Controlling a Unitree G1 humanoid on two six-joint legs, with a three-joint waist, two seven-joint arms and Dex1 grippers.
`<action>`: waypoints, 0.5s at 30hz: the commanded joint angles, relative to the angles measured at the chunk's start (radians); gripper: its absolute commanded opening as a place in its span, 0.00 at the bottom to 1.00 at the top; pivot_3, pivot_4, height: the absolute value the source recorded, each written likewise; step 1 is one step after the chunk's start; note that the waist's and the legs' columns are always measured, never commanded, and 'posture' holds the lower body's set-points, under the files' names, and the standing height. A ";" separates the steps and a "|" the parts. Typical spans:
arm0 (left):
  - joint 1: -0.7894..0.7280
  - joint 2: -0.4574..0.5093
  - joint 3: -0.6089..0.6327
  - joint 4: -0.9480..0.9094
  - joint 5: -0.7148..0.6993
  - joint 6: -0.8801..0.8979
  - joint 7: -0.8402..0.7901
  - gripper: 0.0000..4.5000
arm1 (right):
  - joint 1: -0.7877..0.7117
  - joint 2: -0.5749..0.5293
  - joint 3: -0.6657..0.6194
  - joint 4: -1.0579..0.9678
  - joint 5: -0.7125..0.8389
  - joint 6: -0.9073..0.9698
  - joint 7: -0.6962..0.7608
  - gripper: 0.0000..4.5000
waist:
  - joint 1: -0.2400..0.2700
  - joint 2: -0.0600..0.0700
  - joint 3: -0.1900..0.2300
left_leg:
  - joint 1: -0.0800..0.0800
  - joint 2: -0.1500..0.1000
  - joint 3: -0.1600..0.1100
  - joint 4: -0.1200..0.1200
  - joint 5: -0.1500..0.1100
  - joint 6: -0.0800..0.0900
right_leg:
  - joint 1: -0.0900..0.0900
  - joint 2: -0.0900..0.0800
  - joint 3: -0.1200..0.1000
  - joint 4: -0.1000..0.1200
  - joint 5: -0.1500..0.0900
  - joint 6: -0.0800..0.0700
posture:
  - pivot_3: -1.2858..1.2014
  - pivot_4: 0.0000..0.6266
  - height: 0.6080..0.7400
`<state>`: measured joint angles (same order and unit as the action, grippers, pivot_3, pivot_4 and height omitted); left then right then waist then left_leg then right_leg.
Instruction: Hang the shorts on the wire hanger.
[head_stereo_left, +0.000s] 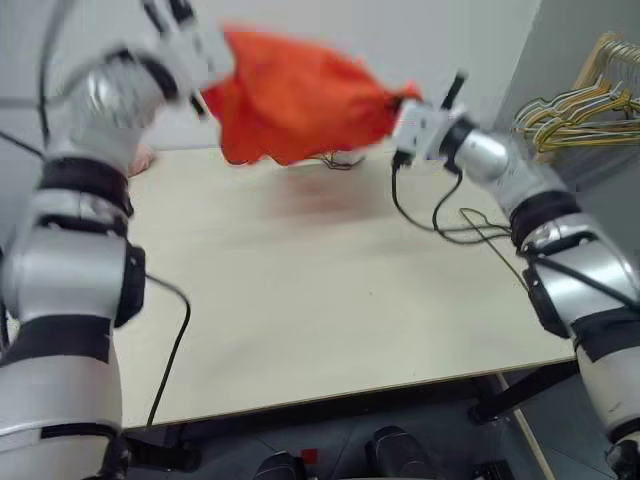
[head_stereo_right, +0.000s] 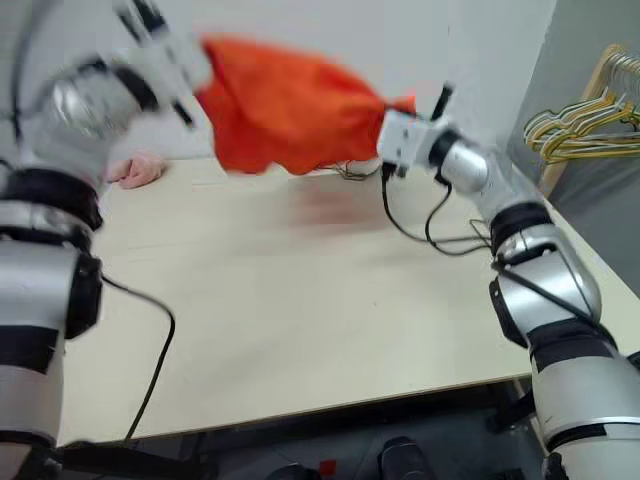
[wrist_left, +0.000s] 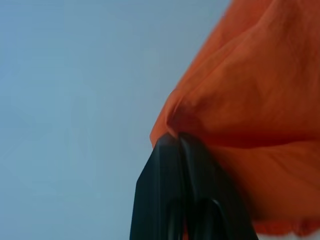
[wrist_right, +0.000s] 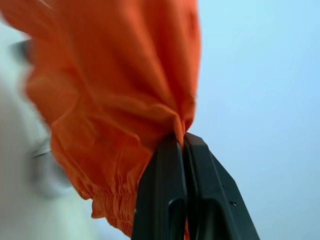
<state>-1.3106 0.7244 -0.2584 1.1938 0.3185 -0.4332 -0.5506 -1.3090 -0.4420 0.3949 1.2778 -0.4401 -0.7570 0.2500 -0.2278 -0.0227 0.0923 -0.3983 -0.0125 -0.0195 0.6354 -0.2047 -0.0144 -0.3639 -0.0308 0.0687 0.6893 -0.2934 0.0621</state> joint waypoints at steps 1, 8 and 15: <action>0.238 0.035 0.072 -0.219 -0.172 0.182 -0.345 0.00 | 0.132 0.012 -0.004 -0.087 0.062 -0.095 0.200 0.00 | -0.004 0.000 -0.001 | -0.003 0.000 0.000 0.000 0.000 0.000 | -0.004 0.000 0.000 0.001 -0.001 0.001 | 0.47 0.06 1.00; 0.750 0.231 0.139 -0.901 -0.407 0.621 -0.729 0.00 | 0.465 -0.077 0.012 -0.523 0.342 0.050 0.812 0.00 | -0.031 0.000 0.000 | -0.038 0.005 -0.007 0.006 0.002 -0.007 | -0.036 -0.003 -0.001 0.008 -0.001 0.001 | 0.47 0.07 1.00; 1.002 0.356 0.175 -1.238 -0.543 0.803 -0.861 0.00 | 0.683 -0.250 -0.020 -0.995 0.500 0.427 1.043 0.00 | 0.020 0.001 0.002 | 0.004 0.005 -0.009 0.007 -0.001 -0.004 | 0.009 0.001 -0.004 0.003 -0.011 -0.012 | 0.47 0.07 1.00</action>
<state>-0.3321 1.0576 -0.1092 0.0217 -0.1849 0.3365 -1.3802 -0.6404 -0.6649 0.4101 0.3731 0.0115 -0.4082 1.2525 -0.2079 -0.0217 0.0946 -0.3868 -0.0062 -0.0283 0.6399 -0.2064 -0.0193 -0.3496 -0.0314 0.0651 0.6899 -0.3086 0.0425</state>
